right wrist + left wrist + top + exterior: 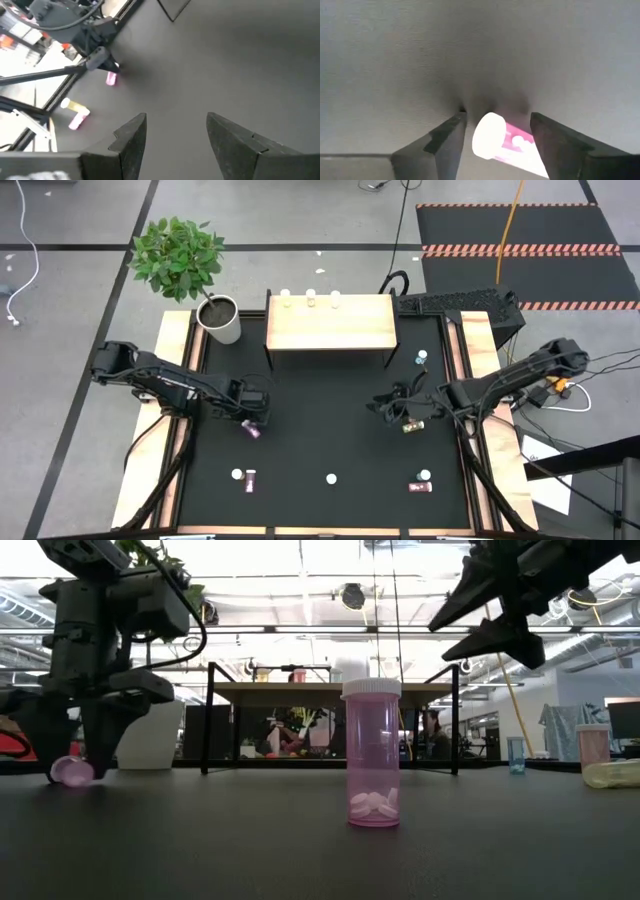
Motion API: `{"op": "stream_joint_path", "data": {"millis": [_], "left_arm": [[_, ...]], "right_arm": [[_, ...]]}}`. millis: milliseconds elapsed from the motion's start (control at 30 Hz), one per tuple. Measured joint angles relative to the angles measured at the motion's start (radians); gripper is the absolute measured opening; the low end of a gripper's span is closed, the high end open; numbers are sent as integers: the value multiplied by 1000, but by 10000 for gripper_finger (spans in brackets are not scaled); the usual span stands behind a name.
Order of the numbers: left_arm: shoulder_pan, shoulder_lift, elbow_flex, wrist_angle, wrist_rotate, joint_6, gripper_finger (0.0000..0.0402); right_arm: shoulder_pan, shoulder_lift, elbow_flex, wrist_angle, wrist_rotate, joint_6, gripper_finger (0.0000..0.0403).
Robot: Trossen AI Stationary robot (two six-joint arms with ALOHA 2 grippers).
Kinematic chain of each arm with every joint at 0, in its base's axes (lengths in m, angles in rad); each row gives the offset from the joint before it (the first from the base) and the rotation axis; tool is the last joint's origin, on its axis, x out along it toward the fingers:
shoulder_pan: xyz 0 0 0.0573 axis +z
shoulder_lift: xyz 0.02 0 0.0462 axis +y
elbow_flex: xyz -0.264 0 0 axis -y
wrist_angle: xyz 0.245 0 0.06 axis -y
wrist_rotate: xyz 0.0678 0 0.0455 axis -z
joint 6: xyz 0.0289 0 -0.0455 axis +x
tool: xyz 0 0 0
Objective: Pick and place medicine bottles onto shelf by color
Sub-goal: Put the top pink pill bottle on the shelf
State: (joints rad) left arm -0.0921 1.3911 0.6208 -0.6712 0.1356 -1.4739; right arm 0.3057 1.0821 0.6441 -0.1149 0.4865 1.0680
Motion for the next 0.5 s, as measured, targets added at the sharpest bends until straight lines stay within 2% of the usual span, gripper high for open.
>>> {"op": "stream_joint_path", "data": {"millis": [133, 267, 367, 500], "left_arm": [[0, 0, -5, 5, 10, 0, 196], [4, 0, -6, 3, 15, 20, 176], [21, -1, -6, -8, 30, 51, 175], [39, -43, 6, -83, 35, 44, 196]], "right_arm": [[-40, -17, 0, -3, -46, -32, 200], [-51, -30, 0, -5, -47, -37, 200], [-51, -34, 0, -2, -46, -41, 200], [-51, -34, 0, -4, -50, -27, 200]]}}
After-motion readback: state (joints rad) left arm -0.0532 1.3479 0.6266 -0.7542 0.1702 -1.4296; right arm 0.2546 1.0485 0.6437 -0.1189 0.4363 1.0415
